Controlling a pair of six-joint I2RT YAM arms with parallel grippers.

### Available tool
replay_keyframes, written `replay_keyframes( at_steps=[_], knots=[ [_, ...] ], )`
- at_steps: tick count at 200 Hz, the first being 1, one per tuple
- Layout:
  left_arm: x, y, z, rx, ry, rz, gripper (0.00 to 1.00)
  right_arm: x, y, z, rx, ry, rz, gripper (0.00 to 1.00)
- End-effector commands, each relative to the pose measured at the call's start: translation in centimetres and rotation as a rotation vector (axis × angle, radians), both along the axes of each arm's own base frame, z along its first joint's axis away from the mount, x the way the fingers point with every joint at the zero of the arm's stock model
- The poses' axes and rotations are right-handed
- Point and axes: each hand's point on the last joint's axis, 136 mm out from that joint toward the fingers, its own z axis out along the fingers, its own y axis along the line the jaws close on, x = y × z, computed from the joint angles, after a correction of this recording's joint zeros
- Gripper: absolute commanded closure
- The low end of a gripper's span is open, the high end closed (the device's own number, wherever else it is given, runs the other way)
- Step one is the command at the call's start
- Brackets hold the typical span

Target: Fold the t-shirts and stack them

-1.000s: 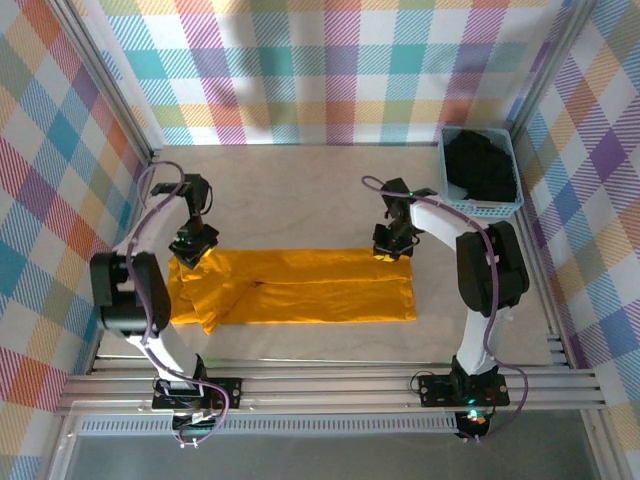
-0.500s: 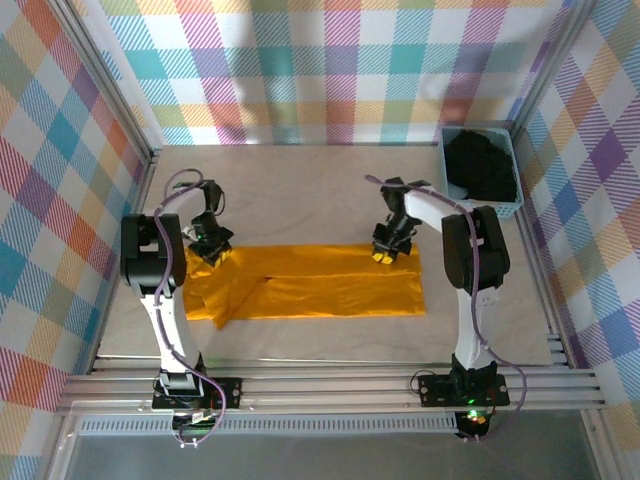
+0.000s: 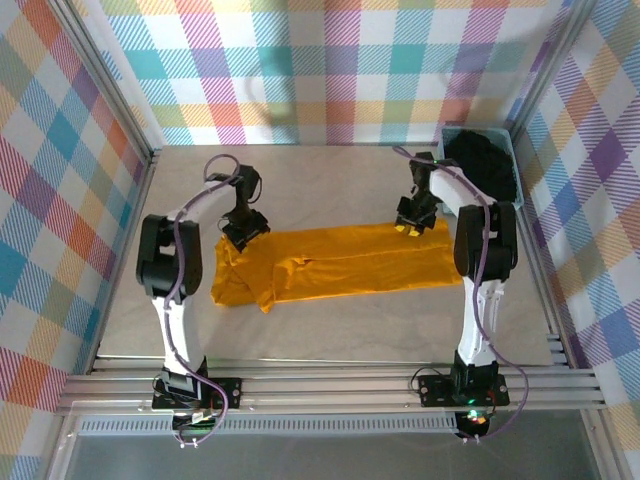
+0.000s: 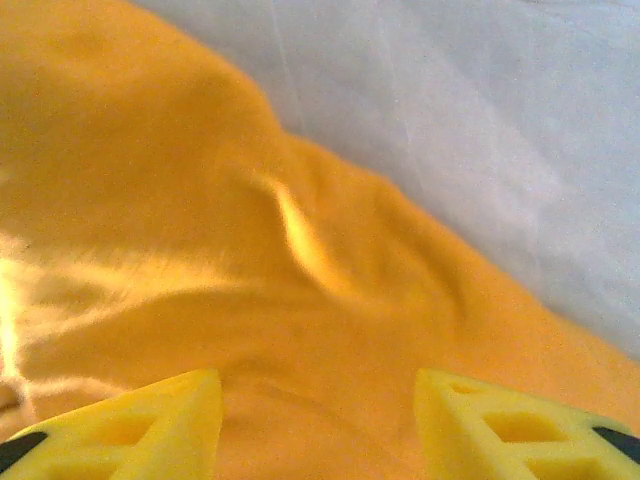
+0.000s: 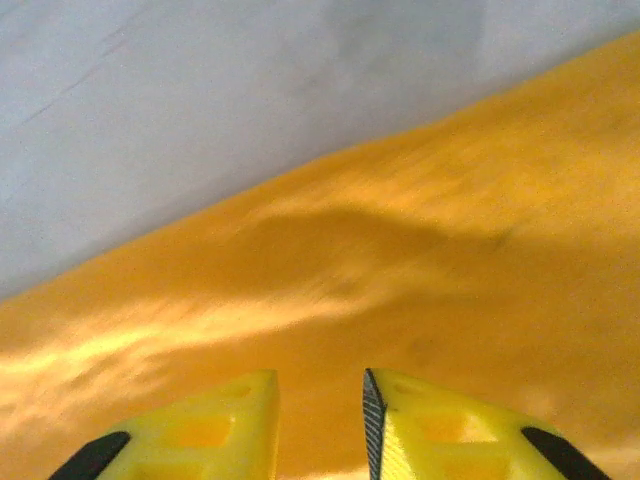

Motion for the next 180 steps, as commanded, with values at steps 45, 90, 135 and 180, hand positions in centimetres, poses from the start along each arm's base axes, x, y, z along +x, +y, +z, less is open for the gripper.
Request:
replay_keyframes(
  at_steps=[45, 90, 135, 180],
  knots=[
    [-0.2, -7.7, 0.5, -0.312, -0.224, -0.264, 0.47, -3.6, 5.8, 7.2, 0.115, -0.209, 0.122, 0.65],
    [-1.4, -9.9, -1.2, -0.318, -0.186, -0.34, 0.47, -4.1, 6.0, 8.2, 0.137, -0.218, 0.137, 0.64],
    [-3.7, -10.6, -0.6, -0.304, -0.166, -0.369, 0.47, -4.2, 6.1, 8.1, 0.144, -0.219, 0.127, 0.65],
    [-5.6, -12.1, 1.1, -0.307, -0.169, -0.387, 0.47, -4.2, 6.1, 7.5, 0.145, -0.205, 0.121, 0.65]
  ],
)
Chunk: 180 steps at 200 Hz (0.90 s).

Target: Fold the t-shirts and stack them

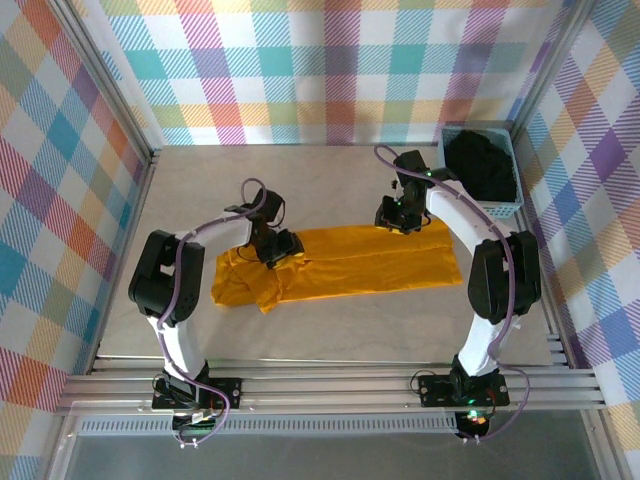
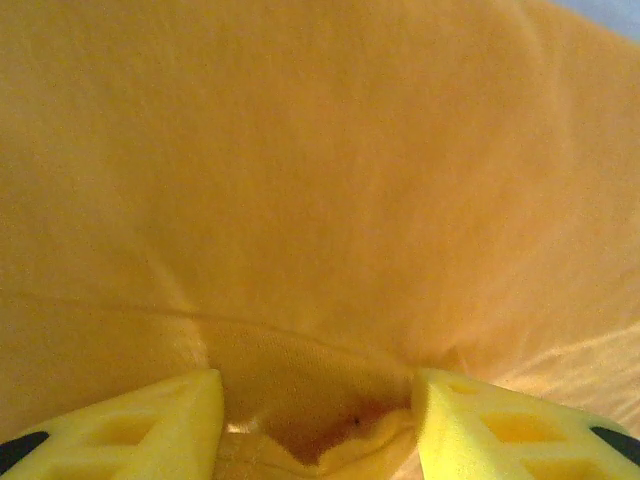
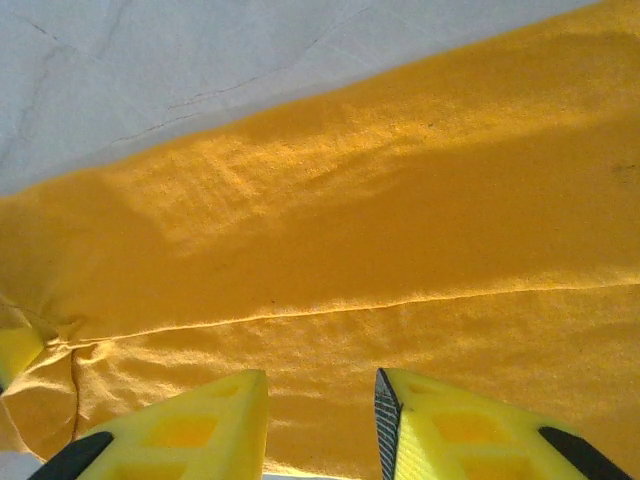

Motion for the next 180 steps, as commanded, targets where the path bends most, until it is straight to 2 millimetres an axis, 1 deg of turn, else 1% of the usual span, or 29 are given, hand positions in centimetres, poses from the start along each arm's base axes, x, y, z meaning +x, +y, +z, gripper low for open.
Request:
replay_keyframes(
  at_steps=[1, 25, 53, 71, 81, 89, 98, 104, 111, 124, 134, 144, 155, 164, 180],
  knots=[
    [-1.4, -1.2, 2.1, -0.017, -0.021, -0.019, 0.47, -0.2, 0.3, 0.2, 0.028, 0.001, -0.006, 0.65],
    [-2.5, -2.8, 2.1, -0.045, 0.004, -0.053, 0.47, -0.3, 0.2, 0.0, 0.027, 0.004, -0.006, 0.65],
    [-3.9, -5.3, 0.7, -0.07, 0.07, -0.123, 0.48, -0.4, 0.2, -0.1, 0.024, 0.008, -0.007, 0.65],
    [-4.2, -6.5, 0.2, -0.098, 0.11, -0.154, 0.48, -0.4, 0.1, -0.1, 0.02, 0.006, -0.005, 0.65],
    [-4.1, -7.2, 0.5, -0.132, 0.12, -0.168, 0.48, -0.3, 0.1, -0.1, 0.019, 0.006, -0.006, 0.65],
    [-4.0, -7.7, 1.2, -0.156, 0.109, -0.19, 0.48, -0.4, 0.1, 0.0, 0.017, 0.006, -0.004, 0.65],
    [-4.1, -7.5, 1.8, -0.152, 0.098, -0.211, 0.48, -0.4, 0.1, 0.0, 0.019, 0.005, -0.004, 0.65],
    [-4.1, -7.1, 2.1, -0.144, 0.09, -0.22, 0.47, -0.4, 0.1, -0.1, 0.022, 0.007, -0.004, 0.65],
    [-4.0, -5.9, 2.4, -0.12, 0.082, -0.21, 0.48, -0.4, 0.2, -0.1, 0.026, 0.007, -0.002, 0.65],
    [-3.8, -2.4, 2.6, -0.054, 0.063, -0.146, 0.48, -0.5, 0.8, 0.2, 0.056, -0.002, 0.021, 0.65],
    [-3.5, 0.8, 2.9, -0.023, 0.042, -0.063, 0.48, -0.5, 2.1, 0.8, 0.111, -0.034, 0.072, 0.65],
    [-3.5, 3.8, 3.2, 0.001, 0.021, 0.019, 0.48, -0.8, 4.3, 2.0, 0.215, -0.078, 0.151, 0.63],
    [-3.9, 6.6, 3.3, 0.035, 0.011, 0.088, 0.48, -1.5, 6.2, 3.2, 0.297, -0.112, 0.221, 0.62],
    [-4.5, 8.4, 2.9, 0.058, 0.034, 0.138, 0.48, -2.2, 7.5, 3.8, 0.339, -0.124, 0.264, 0.61],
    [-5.6, 10.1, 1.9, 0.074, 0.08, 0.2, 0.48, -2.9, 8.8, 4.2, 0.383, -0.123, 0.295, 0.61]
  ],
)
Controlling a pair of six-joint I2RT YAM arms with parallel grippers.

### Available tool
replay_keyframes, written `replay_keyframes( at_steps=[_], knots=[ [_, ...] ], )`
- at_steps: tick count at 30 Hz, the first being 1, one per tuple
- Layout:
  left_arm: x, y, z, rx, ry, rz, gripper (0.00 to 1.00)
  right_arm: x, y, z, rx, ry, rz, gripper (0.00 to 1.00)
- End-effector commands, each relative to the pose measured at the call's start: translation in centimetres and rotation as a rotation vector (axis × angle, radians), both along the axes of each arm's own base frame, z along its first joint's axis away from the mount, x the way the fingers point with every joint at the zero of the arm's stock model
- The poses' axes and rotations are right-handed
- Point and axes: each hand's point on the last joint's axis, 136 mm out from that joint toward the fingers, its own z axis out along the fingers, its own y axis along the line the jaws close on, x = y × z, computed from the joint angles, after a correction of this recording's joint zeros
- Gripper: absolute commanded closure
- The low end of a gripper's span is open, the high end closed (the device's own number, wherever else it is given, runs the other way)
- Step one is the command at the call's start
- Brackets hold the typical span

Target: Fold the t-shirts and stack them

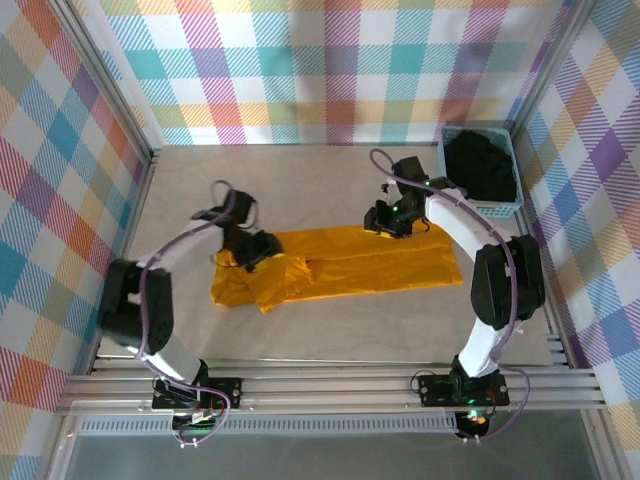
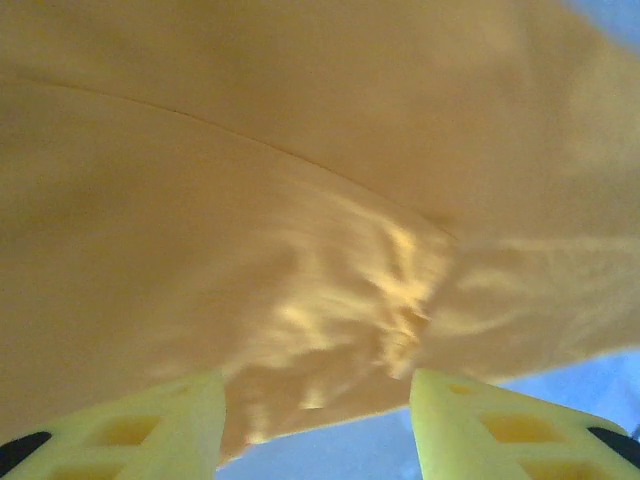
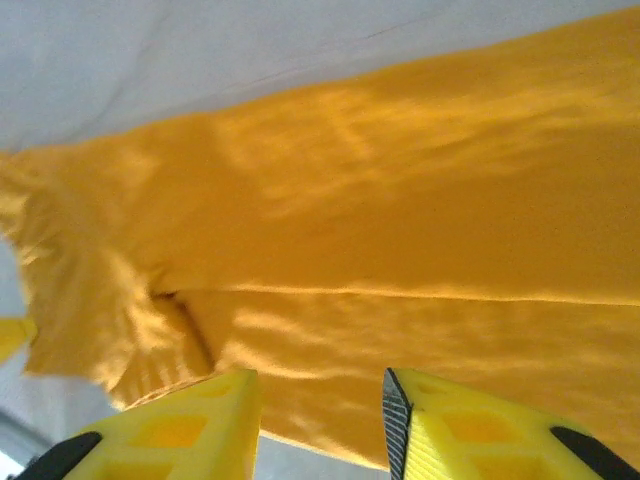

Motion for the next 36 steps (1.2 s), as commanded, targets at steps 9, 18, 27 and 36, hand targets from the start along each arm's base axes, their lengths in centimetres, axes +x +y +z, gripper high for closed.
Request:
replay_keyframes(
  at_steps=[9, 18, 27, 36],
  knots=[
    [-4.9, 5.8, -4.3, 0.118, 0.22, 0.214, 0.47, -1.4, 5.0, 3.9, 0.195, -0.084, 0.169, 0.61],
    [-3.6, 4.4, -5.0, 0.024, 0.21, 0.283, 0.52, -1.4, 4.9, 3.4, 0.187, -0.076, 0.156, 0.61],
    [-2.2, 4.3, -4.0, 0.04, 0.177, 0.263, 0.69, -1.7, 4.5, 3.0, 0.172, -0.066, 0.146, 0.61],
    [-1.5, 5.4, -2.9, 0.116, 0.152, 0.24, 1.0, -1.6, 4.4, 2.7, 0.162, -0.062, 0.137, 0.62]
  ],
)
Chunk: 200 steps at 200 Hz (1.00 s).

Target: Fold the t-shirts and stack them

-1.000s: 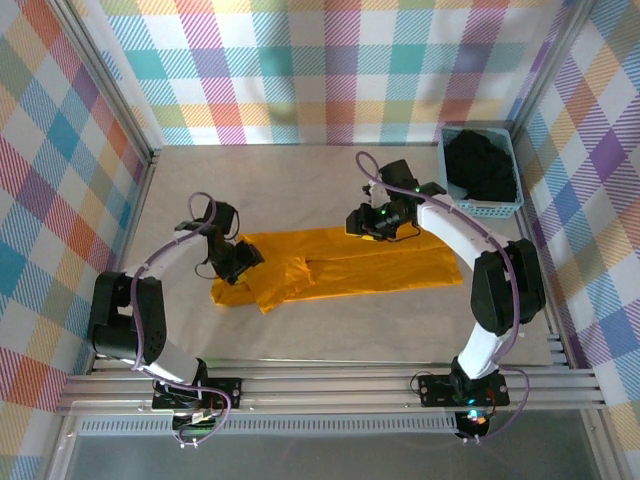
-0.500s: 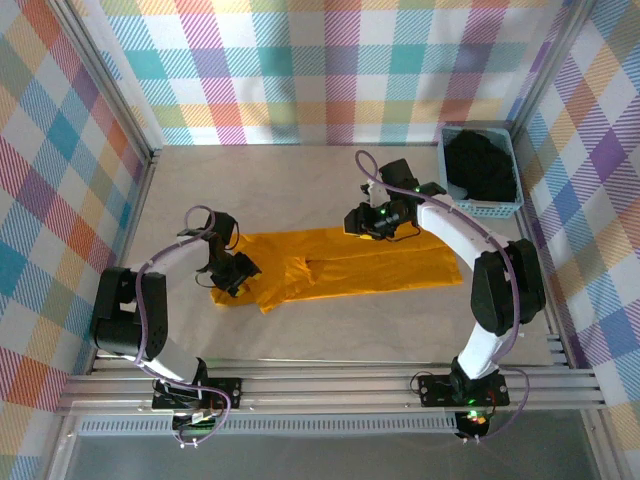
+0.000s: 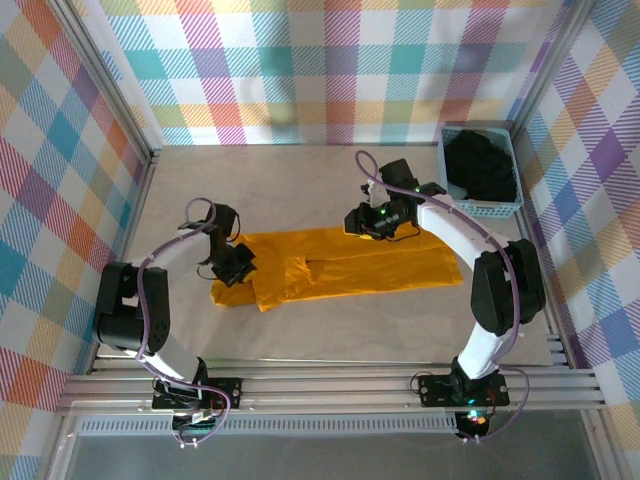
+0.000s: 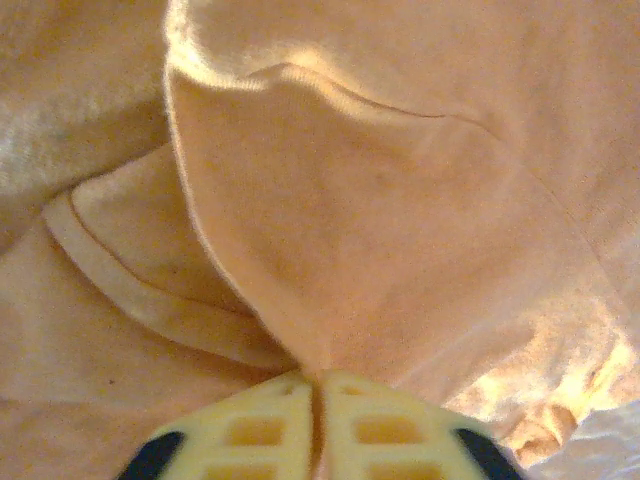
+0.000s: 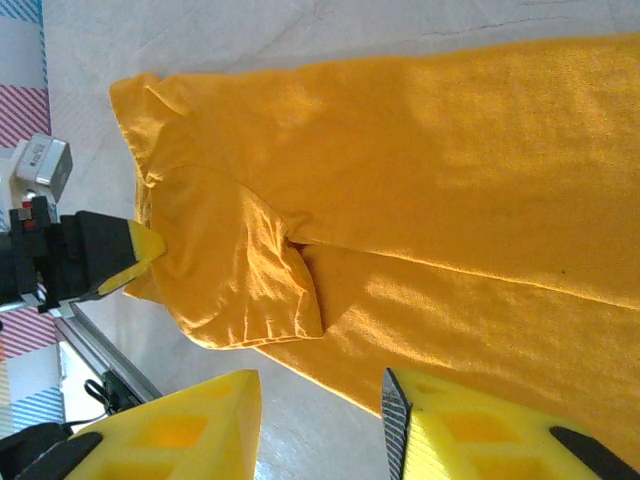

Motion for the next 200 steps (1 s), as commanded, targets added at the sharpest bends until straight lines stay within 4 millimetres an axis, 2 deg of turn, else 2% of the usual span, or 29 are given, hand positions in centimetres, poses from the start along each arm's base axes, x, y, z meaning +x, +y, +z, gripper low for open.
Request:
replay_keyframes(
  at_steps=[1, 33, 49, 72, 92, 112, 115, 121, 130, 136, 143, 157, 167, 183, 200],
  knots=[
    [0.8, 0.9, 1.2, 0.064, -0.009, -0.014, 1.0, 0.1, -0.1, 0.6, 0.01, -0.019, -0.003, 0.62],
    [2.9, 1.0, 2.8, 0.088, -0.036, -0.031, 1.0, 0.2, -0.1, 0.4, 0.003, -0.016, -0.006, 0.63],
    [3.5, 0.9, 2.8, 0.101, -0.009, -0.06, 1.0, 0.1, -0.3, -0.1, -0.009, -0.005, -0.007, 0.63],
    [3.5, 1.8, 2.2, 0.166, 0.063, -0.1, 1.0, 0.0, -0.8, -0.5, -0.039, -0.004, -0.02, 0.63],
    [2.8, 2.3, 1.3, 0.198, 0.124, -0.113, 1.0, 0.5, -2.3, -1.1, -0.081, -0.005, -0.062, 0.63],
    [1.7, 3.4, 0.3, 0.257, 0.194, -0.103, 1.0, 1.6, -5.5, -2.3, -0.164, 0.023, -0.163, 0.64],
    [1.5, 3.8, 0.2, 0.276, 0.209, -0.1, 0.97, 1.8, -6.0, -2.4, -0.177, 0.027, -0.179, 0.64],
    [1.3, 4.7, 0.2, 0.325, 0.228, -0.092, 0.85, 2.2, -7.0, -2.7, -0.202, 0.03, -0.206, 0.65],
    [1.4, 5.9, 0.8, 0.397, 0.227, -0.09, 0.61, 2.8, -8.5, -3.2, -0.246, 0.034, -0.242, 0.66],
    [1.7, 6.6, 1.7, 0.448, 0.208, -0.078, 0.53, 3.2, -9.6, -3.6, -0.283, 0.043, -0.262, 0.67],
    [2.2, 6.8, 3.2, 0.491, 0.159, -0.064, 0.48, 3.5, -10.9, -4.3, -0.333, 0.061, -0.285, 0.68],
    [3.0, 4.6, 5.7, 0.477, 0.048, -0.065, 0.48, 4.1, -13.7, -6.0, -0.445, 0.124, -0.335, 0.7],
    [2.4, 1.7, 5.9, 0.395, 0.045, -0.063, 0.5, 4.5, -15.2, -7.1, -0.499, 0.151, -0.352, 0.72],
    [0.1, -2.0, 3.8, 0.248, 0.164, -0.016, 0.54, 5.3, -17.0, -8.5, -0.588, 0.173, -0.339, 0.73],
    [-1.3, -4.4, 1.1, 0.135, 0.208, 0.096, 0.6, 5.7, -18.1, -9.7, -0.667, 0.205, -0.312, 0.74]
  ],
)
